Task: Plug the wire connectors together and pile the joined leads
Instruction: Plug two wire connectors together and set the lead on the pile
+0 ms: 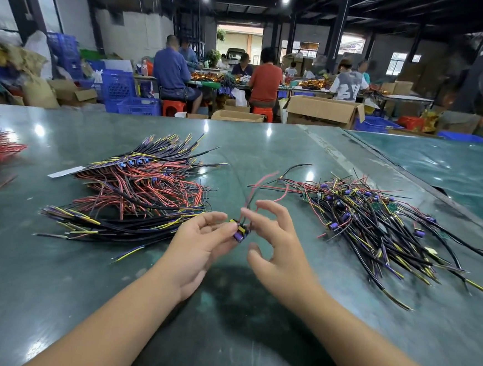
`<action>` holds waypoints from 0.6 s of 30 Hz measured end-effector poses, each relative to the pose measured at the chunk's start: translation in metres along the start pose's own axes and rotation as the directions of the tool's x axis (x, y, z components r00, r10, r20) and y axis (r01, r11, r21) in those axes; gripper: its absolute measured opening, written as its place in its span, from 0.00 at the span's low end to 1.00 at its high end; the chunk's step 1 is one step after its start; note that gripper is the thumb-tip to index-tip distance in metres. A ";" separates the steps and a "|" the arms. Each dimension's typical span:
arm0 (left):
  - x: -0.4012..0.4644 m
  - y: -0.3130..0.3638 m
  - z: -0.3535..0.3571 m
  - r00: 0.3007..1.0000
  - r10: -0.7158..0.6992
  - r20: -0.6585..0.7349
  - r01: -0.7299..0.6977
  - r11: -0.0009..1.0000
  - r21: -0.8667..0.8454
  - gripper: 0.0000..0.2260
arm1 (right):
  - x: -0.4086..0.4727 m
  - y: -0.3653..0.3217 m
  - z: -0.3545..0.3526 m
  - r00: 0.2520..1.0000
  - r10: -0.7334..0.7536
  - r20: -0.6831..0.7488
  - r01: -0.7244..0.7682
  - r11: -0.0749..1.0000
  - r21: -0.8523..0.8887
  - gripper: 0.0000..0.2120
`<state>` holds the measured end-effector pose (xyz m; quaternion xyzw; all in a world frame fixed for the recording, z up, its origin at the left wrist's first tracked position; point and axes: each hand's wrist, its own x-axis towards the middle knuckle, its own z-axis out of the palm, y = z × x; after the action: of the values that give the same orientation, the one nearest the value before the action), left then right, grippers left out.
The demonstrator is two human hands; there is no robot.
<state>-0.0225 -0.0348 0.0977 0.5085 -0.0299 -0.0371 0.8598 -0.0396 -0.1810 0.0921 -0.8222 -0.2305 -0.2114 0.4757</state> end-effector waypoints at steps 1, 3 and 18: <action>0.001 0.001 0.000 1.000 -0.013 -0.010 0.013 0.999 -0.050 0.10 | -0.001 -0.001 0.002 0.999 0.031 -0.013 -0.030 0.997 0.066 0.25; 0.001 0.000 -0.001 0.999 -0.029 0.019 0.031 0.996 -0.086 0.12 | -0.003 -0.001 0.008 0.994 0.089 -0.063 -0.077 0.981 0.176 0.23; -0.004 -0.003 -0.001 0.997 -0.079 0.025 0.075 0.991 0.113 0.10 | 0.005 0.009 0.001 0.888 0.443 0.122 -0.422 0.680 0.600 0.13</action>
<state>-0.0262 -0.0353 0.0946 0.5559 -0.0250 -0.0761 0.8274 -0.0301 -0.1826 0.0885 -0.6507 -0.0777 -0.0205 0.7551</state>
